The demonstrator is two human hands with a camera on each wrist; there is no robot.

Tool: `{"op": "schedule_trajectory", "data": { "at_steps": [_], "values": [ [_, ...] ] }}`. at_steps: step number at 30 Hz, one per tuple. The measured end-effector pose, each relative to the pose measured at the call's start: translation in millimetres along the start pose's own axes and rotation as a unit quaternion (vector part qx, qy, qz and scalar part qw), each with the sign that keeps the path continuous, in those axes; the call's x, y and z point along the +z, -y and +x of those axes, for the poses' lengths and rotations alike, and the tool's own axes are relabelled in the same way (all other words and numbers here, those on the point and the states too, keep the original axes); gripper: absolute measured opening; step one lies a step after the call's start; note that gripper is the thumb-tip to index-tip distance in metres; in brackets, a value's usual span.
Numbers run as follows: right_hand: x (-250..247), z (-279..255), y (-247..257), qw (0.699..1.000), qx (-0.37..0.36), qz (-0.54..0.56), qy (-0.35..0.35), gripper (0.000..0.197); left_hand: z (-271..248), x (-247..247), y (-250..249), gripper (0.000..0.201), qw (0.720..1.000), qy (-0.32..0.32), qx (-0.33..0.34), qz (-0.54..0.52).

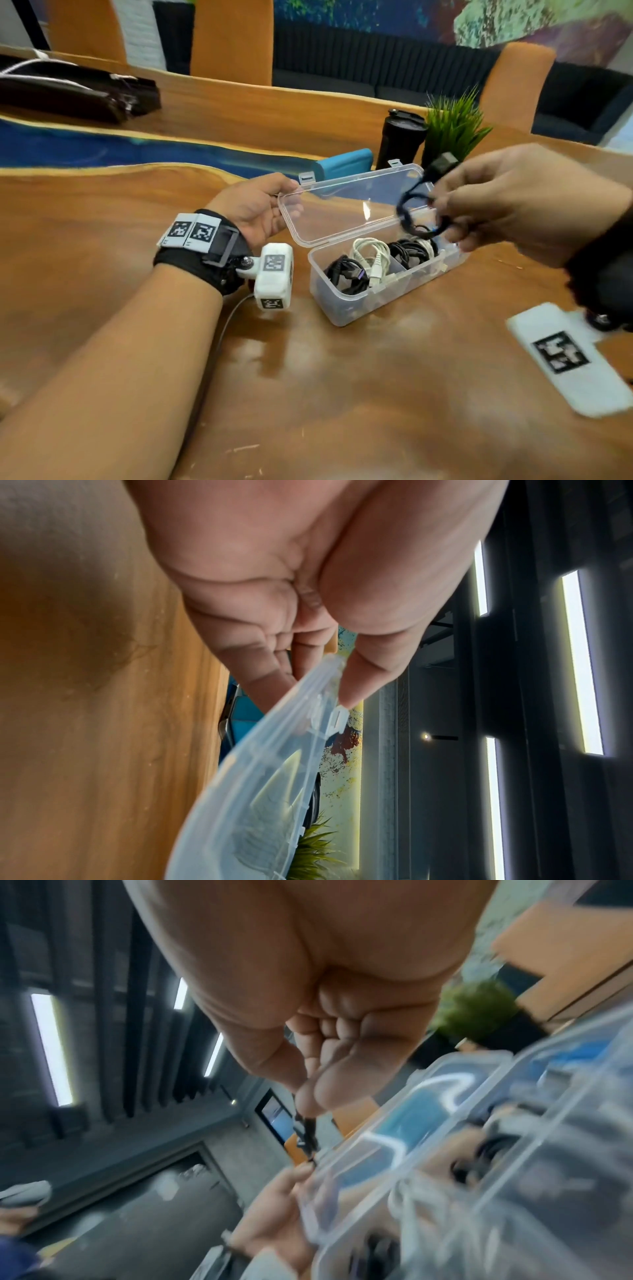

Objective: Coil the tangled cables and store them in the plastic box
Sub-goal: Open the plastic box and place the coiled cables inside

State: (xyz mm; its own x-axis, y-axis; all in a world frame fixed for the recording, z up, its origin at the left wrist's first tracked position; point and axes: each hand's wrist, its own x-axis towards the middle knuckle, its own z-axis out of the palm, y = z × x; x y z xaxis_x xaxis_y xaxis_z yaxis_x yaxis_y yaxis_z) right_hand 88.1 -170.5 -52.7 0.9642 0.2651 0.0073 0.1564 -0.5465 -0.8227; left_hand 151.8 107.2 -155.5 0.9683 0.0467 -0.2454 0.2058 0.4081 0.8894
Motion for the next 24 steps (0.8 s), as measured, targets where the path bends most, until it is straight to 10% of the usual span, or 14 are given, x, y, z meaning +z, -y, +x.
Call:
{"op": "schedule_trajectory", "data": {
  "at_steps": [12, 24],
  "values": [
    [93, 19, 13, 0.928, -0.087, -0.351, 0.085, 0.005, 1, 0, 1, 0.010, 1.000, 0.003, -0.003, 0.002],
    [80, 20, 6, 0.939, -0.095, -0.294, 0.151, 0.009, -1, 0, 1, 0.009, 1.000, 0.006, -0.003, -0.005]
  ]
}}
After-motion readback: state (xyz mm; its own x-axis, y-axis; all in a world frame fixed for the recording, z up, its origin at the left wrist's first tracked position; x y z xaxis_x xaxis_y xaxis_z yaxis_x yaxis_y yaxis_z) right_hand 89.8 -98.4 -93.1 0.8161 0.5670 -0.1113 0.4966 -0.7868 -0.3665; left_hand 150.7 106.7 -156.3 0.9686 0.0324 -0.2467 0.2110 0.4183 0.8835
